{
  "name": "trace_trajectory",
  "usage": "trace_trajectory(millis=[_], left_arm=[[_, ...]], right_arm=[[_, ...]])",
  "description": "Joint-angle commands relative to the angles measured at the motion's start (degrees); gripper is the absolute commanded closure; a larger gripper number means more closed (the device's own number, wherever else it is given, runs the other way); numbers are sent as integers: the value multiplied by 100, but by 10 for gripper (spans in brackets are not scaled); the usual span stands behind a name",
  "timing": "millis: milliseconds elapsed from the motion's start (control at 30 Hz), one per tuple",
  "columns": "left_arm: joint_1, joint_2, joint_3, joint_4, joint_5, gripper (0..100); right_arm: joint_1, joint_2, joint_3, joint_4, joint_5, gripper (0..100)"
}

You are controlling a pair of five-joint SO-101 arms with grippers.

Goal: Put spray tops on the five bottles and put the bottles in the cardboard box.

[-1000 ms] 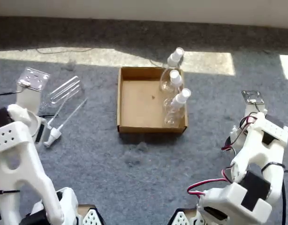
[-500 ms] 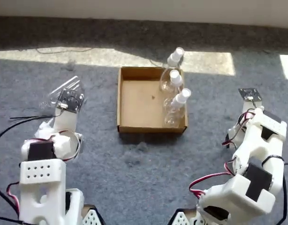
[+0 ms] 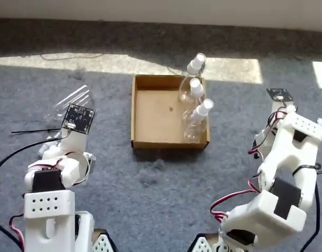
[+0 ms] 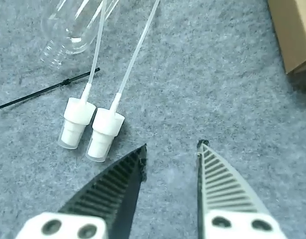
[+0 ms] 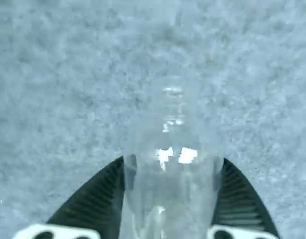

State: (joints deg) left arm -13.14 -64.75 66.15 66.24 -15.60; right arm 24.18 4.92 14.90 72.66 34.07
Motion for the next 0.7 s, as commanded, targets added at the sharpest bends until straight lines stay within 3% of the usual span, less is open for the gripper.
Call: trace_trajectory(millis=[0, 300, 667], left_arm=[[92, -84, -40, -88, 26, 835], [92, -84, -48, -88, 26, 835], [92, -84, -48, -88, 26, 835]], right_arm=[[-110, 171, -629, 136, -70, 741], [-110, 743, -743, 171, -88, 724], [-804, 796, -1138, 189, -53, 724]])
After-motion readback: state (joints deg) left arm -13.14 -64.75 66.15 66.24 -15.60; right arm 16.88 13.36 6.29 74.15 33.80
